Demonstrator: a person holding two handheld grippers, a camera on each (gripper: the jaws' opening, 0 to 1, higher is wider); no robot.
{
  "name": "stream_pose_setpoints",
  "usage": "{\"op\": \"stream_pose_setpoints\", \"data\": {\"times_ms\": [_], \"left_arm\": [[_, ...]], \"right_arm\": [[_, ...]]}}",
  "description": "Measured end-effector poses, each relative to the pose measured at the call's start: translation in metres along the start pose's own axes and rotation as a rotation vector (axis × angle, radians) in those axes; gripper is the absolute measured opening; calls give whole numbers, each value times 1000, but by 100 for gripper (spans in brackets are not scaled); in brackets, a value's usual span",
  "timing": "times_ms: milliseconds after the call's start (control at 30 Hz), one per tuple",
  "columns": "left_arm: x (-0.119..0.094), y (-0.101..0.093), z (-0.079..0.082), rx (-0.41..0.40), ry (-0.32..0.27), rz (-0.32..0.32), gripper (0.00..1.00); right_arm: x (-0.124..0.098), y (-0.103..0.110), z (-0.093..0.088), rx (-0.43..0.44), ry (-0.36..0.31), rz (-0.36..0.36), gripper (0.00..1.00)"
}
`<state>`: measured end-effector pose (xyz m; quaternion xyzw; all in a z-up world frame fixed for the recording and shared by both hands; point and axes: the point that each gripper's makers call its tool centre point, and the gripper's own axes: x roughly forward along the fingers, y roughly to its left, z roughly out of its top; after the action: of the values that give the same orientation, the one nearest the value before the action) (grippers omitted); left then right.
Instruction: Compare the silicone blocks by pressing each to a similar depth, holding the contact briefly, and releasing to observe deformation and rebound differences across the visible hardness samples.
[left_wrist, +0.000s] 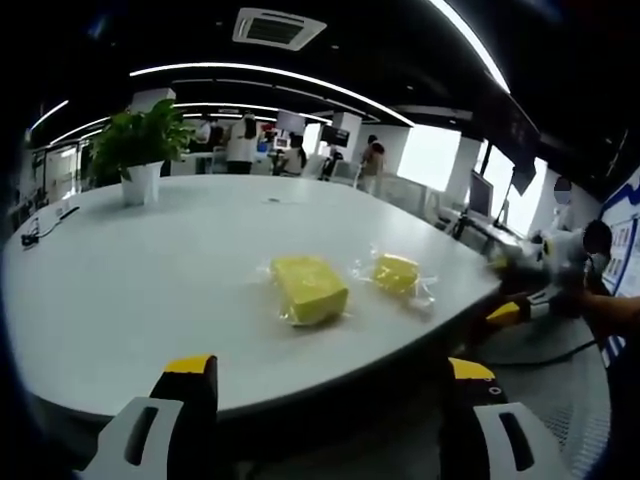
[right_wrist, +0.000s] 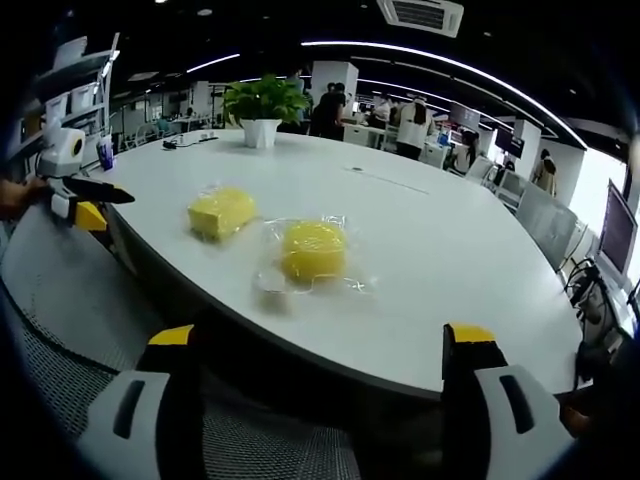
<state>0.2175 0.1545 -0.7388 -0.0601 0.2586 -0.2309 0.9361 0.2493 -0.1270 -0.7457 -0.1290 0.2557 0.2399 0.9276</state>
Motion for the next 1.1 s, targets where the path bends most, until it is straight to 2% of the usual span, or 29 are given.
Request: {"op": "stream_pose_setpoints", "data": {"times_ms": [333, 467, 533, 633, 667, 733, 833, 933, 1000, 1033, 1100], "left_arm": [[1, -3, 0, 0, 2, -4, 94], [2, -6, -2, 5, 25, -20, 93], [3, -11, -2, 20, 37, -45, 93], [2, -25, -1, 4, 39, -136, 93], [2, -26, -3, 14, 54, -149, 93], [3, -27, -6, 29, 78, -159, 94], [5, -28, -2, 39, 80, -171, 94], [8, -29, 9, 9, 54, -188, 95], [11, -33, 14, -57, 63, -229, 91], [13, -32, 15, -77, 67, -228, 88], [19, -28, 19, -73, 64, -228, 87]], "right_arm": [[0, -1, 0, 2, 0, 0, 93], [0, -1, 0, 3, 2, 3, 93], [1, -2, 0, 3, 1, 3, 93], [0, -2, 0, -4, 6, 2, 92], [0, -2, 0, -7, 8, 0, 92], [0, 0, 1, -4, 5, 8, 91], [-1, 0, 0, -3, 9, 9, 91], [0, 0, -1, -2, 10, 6, 91], [0, 0, -1, 0, 13, 7, 91], [0, 0, -1, -1, 15, 8, 90], [0, 0, -2, -1, 17, 8, 90]]}}
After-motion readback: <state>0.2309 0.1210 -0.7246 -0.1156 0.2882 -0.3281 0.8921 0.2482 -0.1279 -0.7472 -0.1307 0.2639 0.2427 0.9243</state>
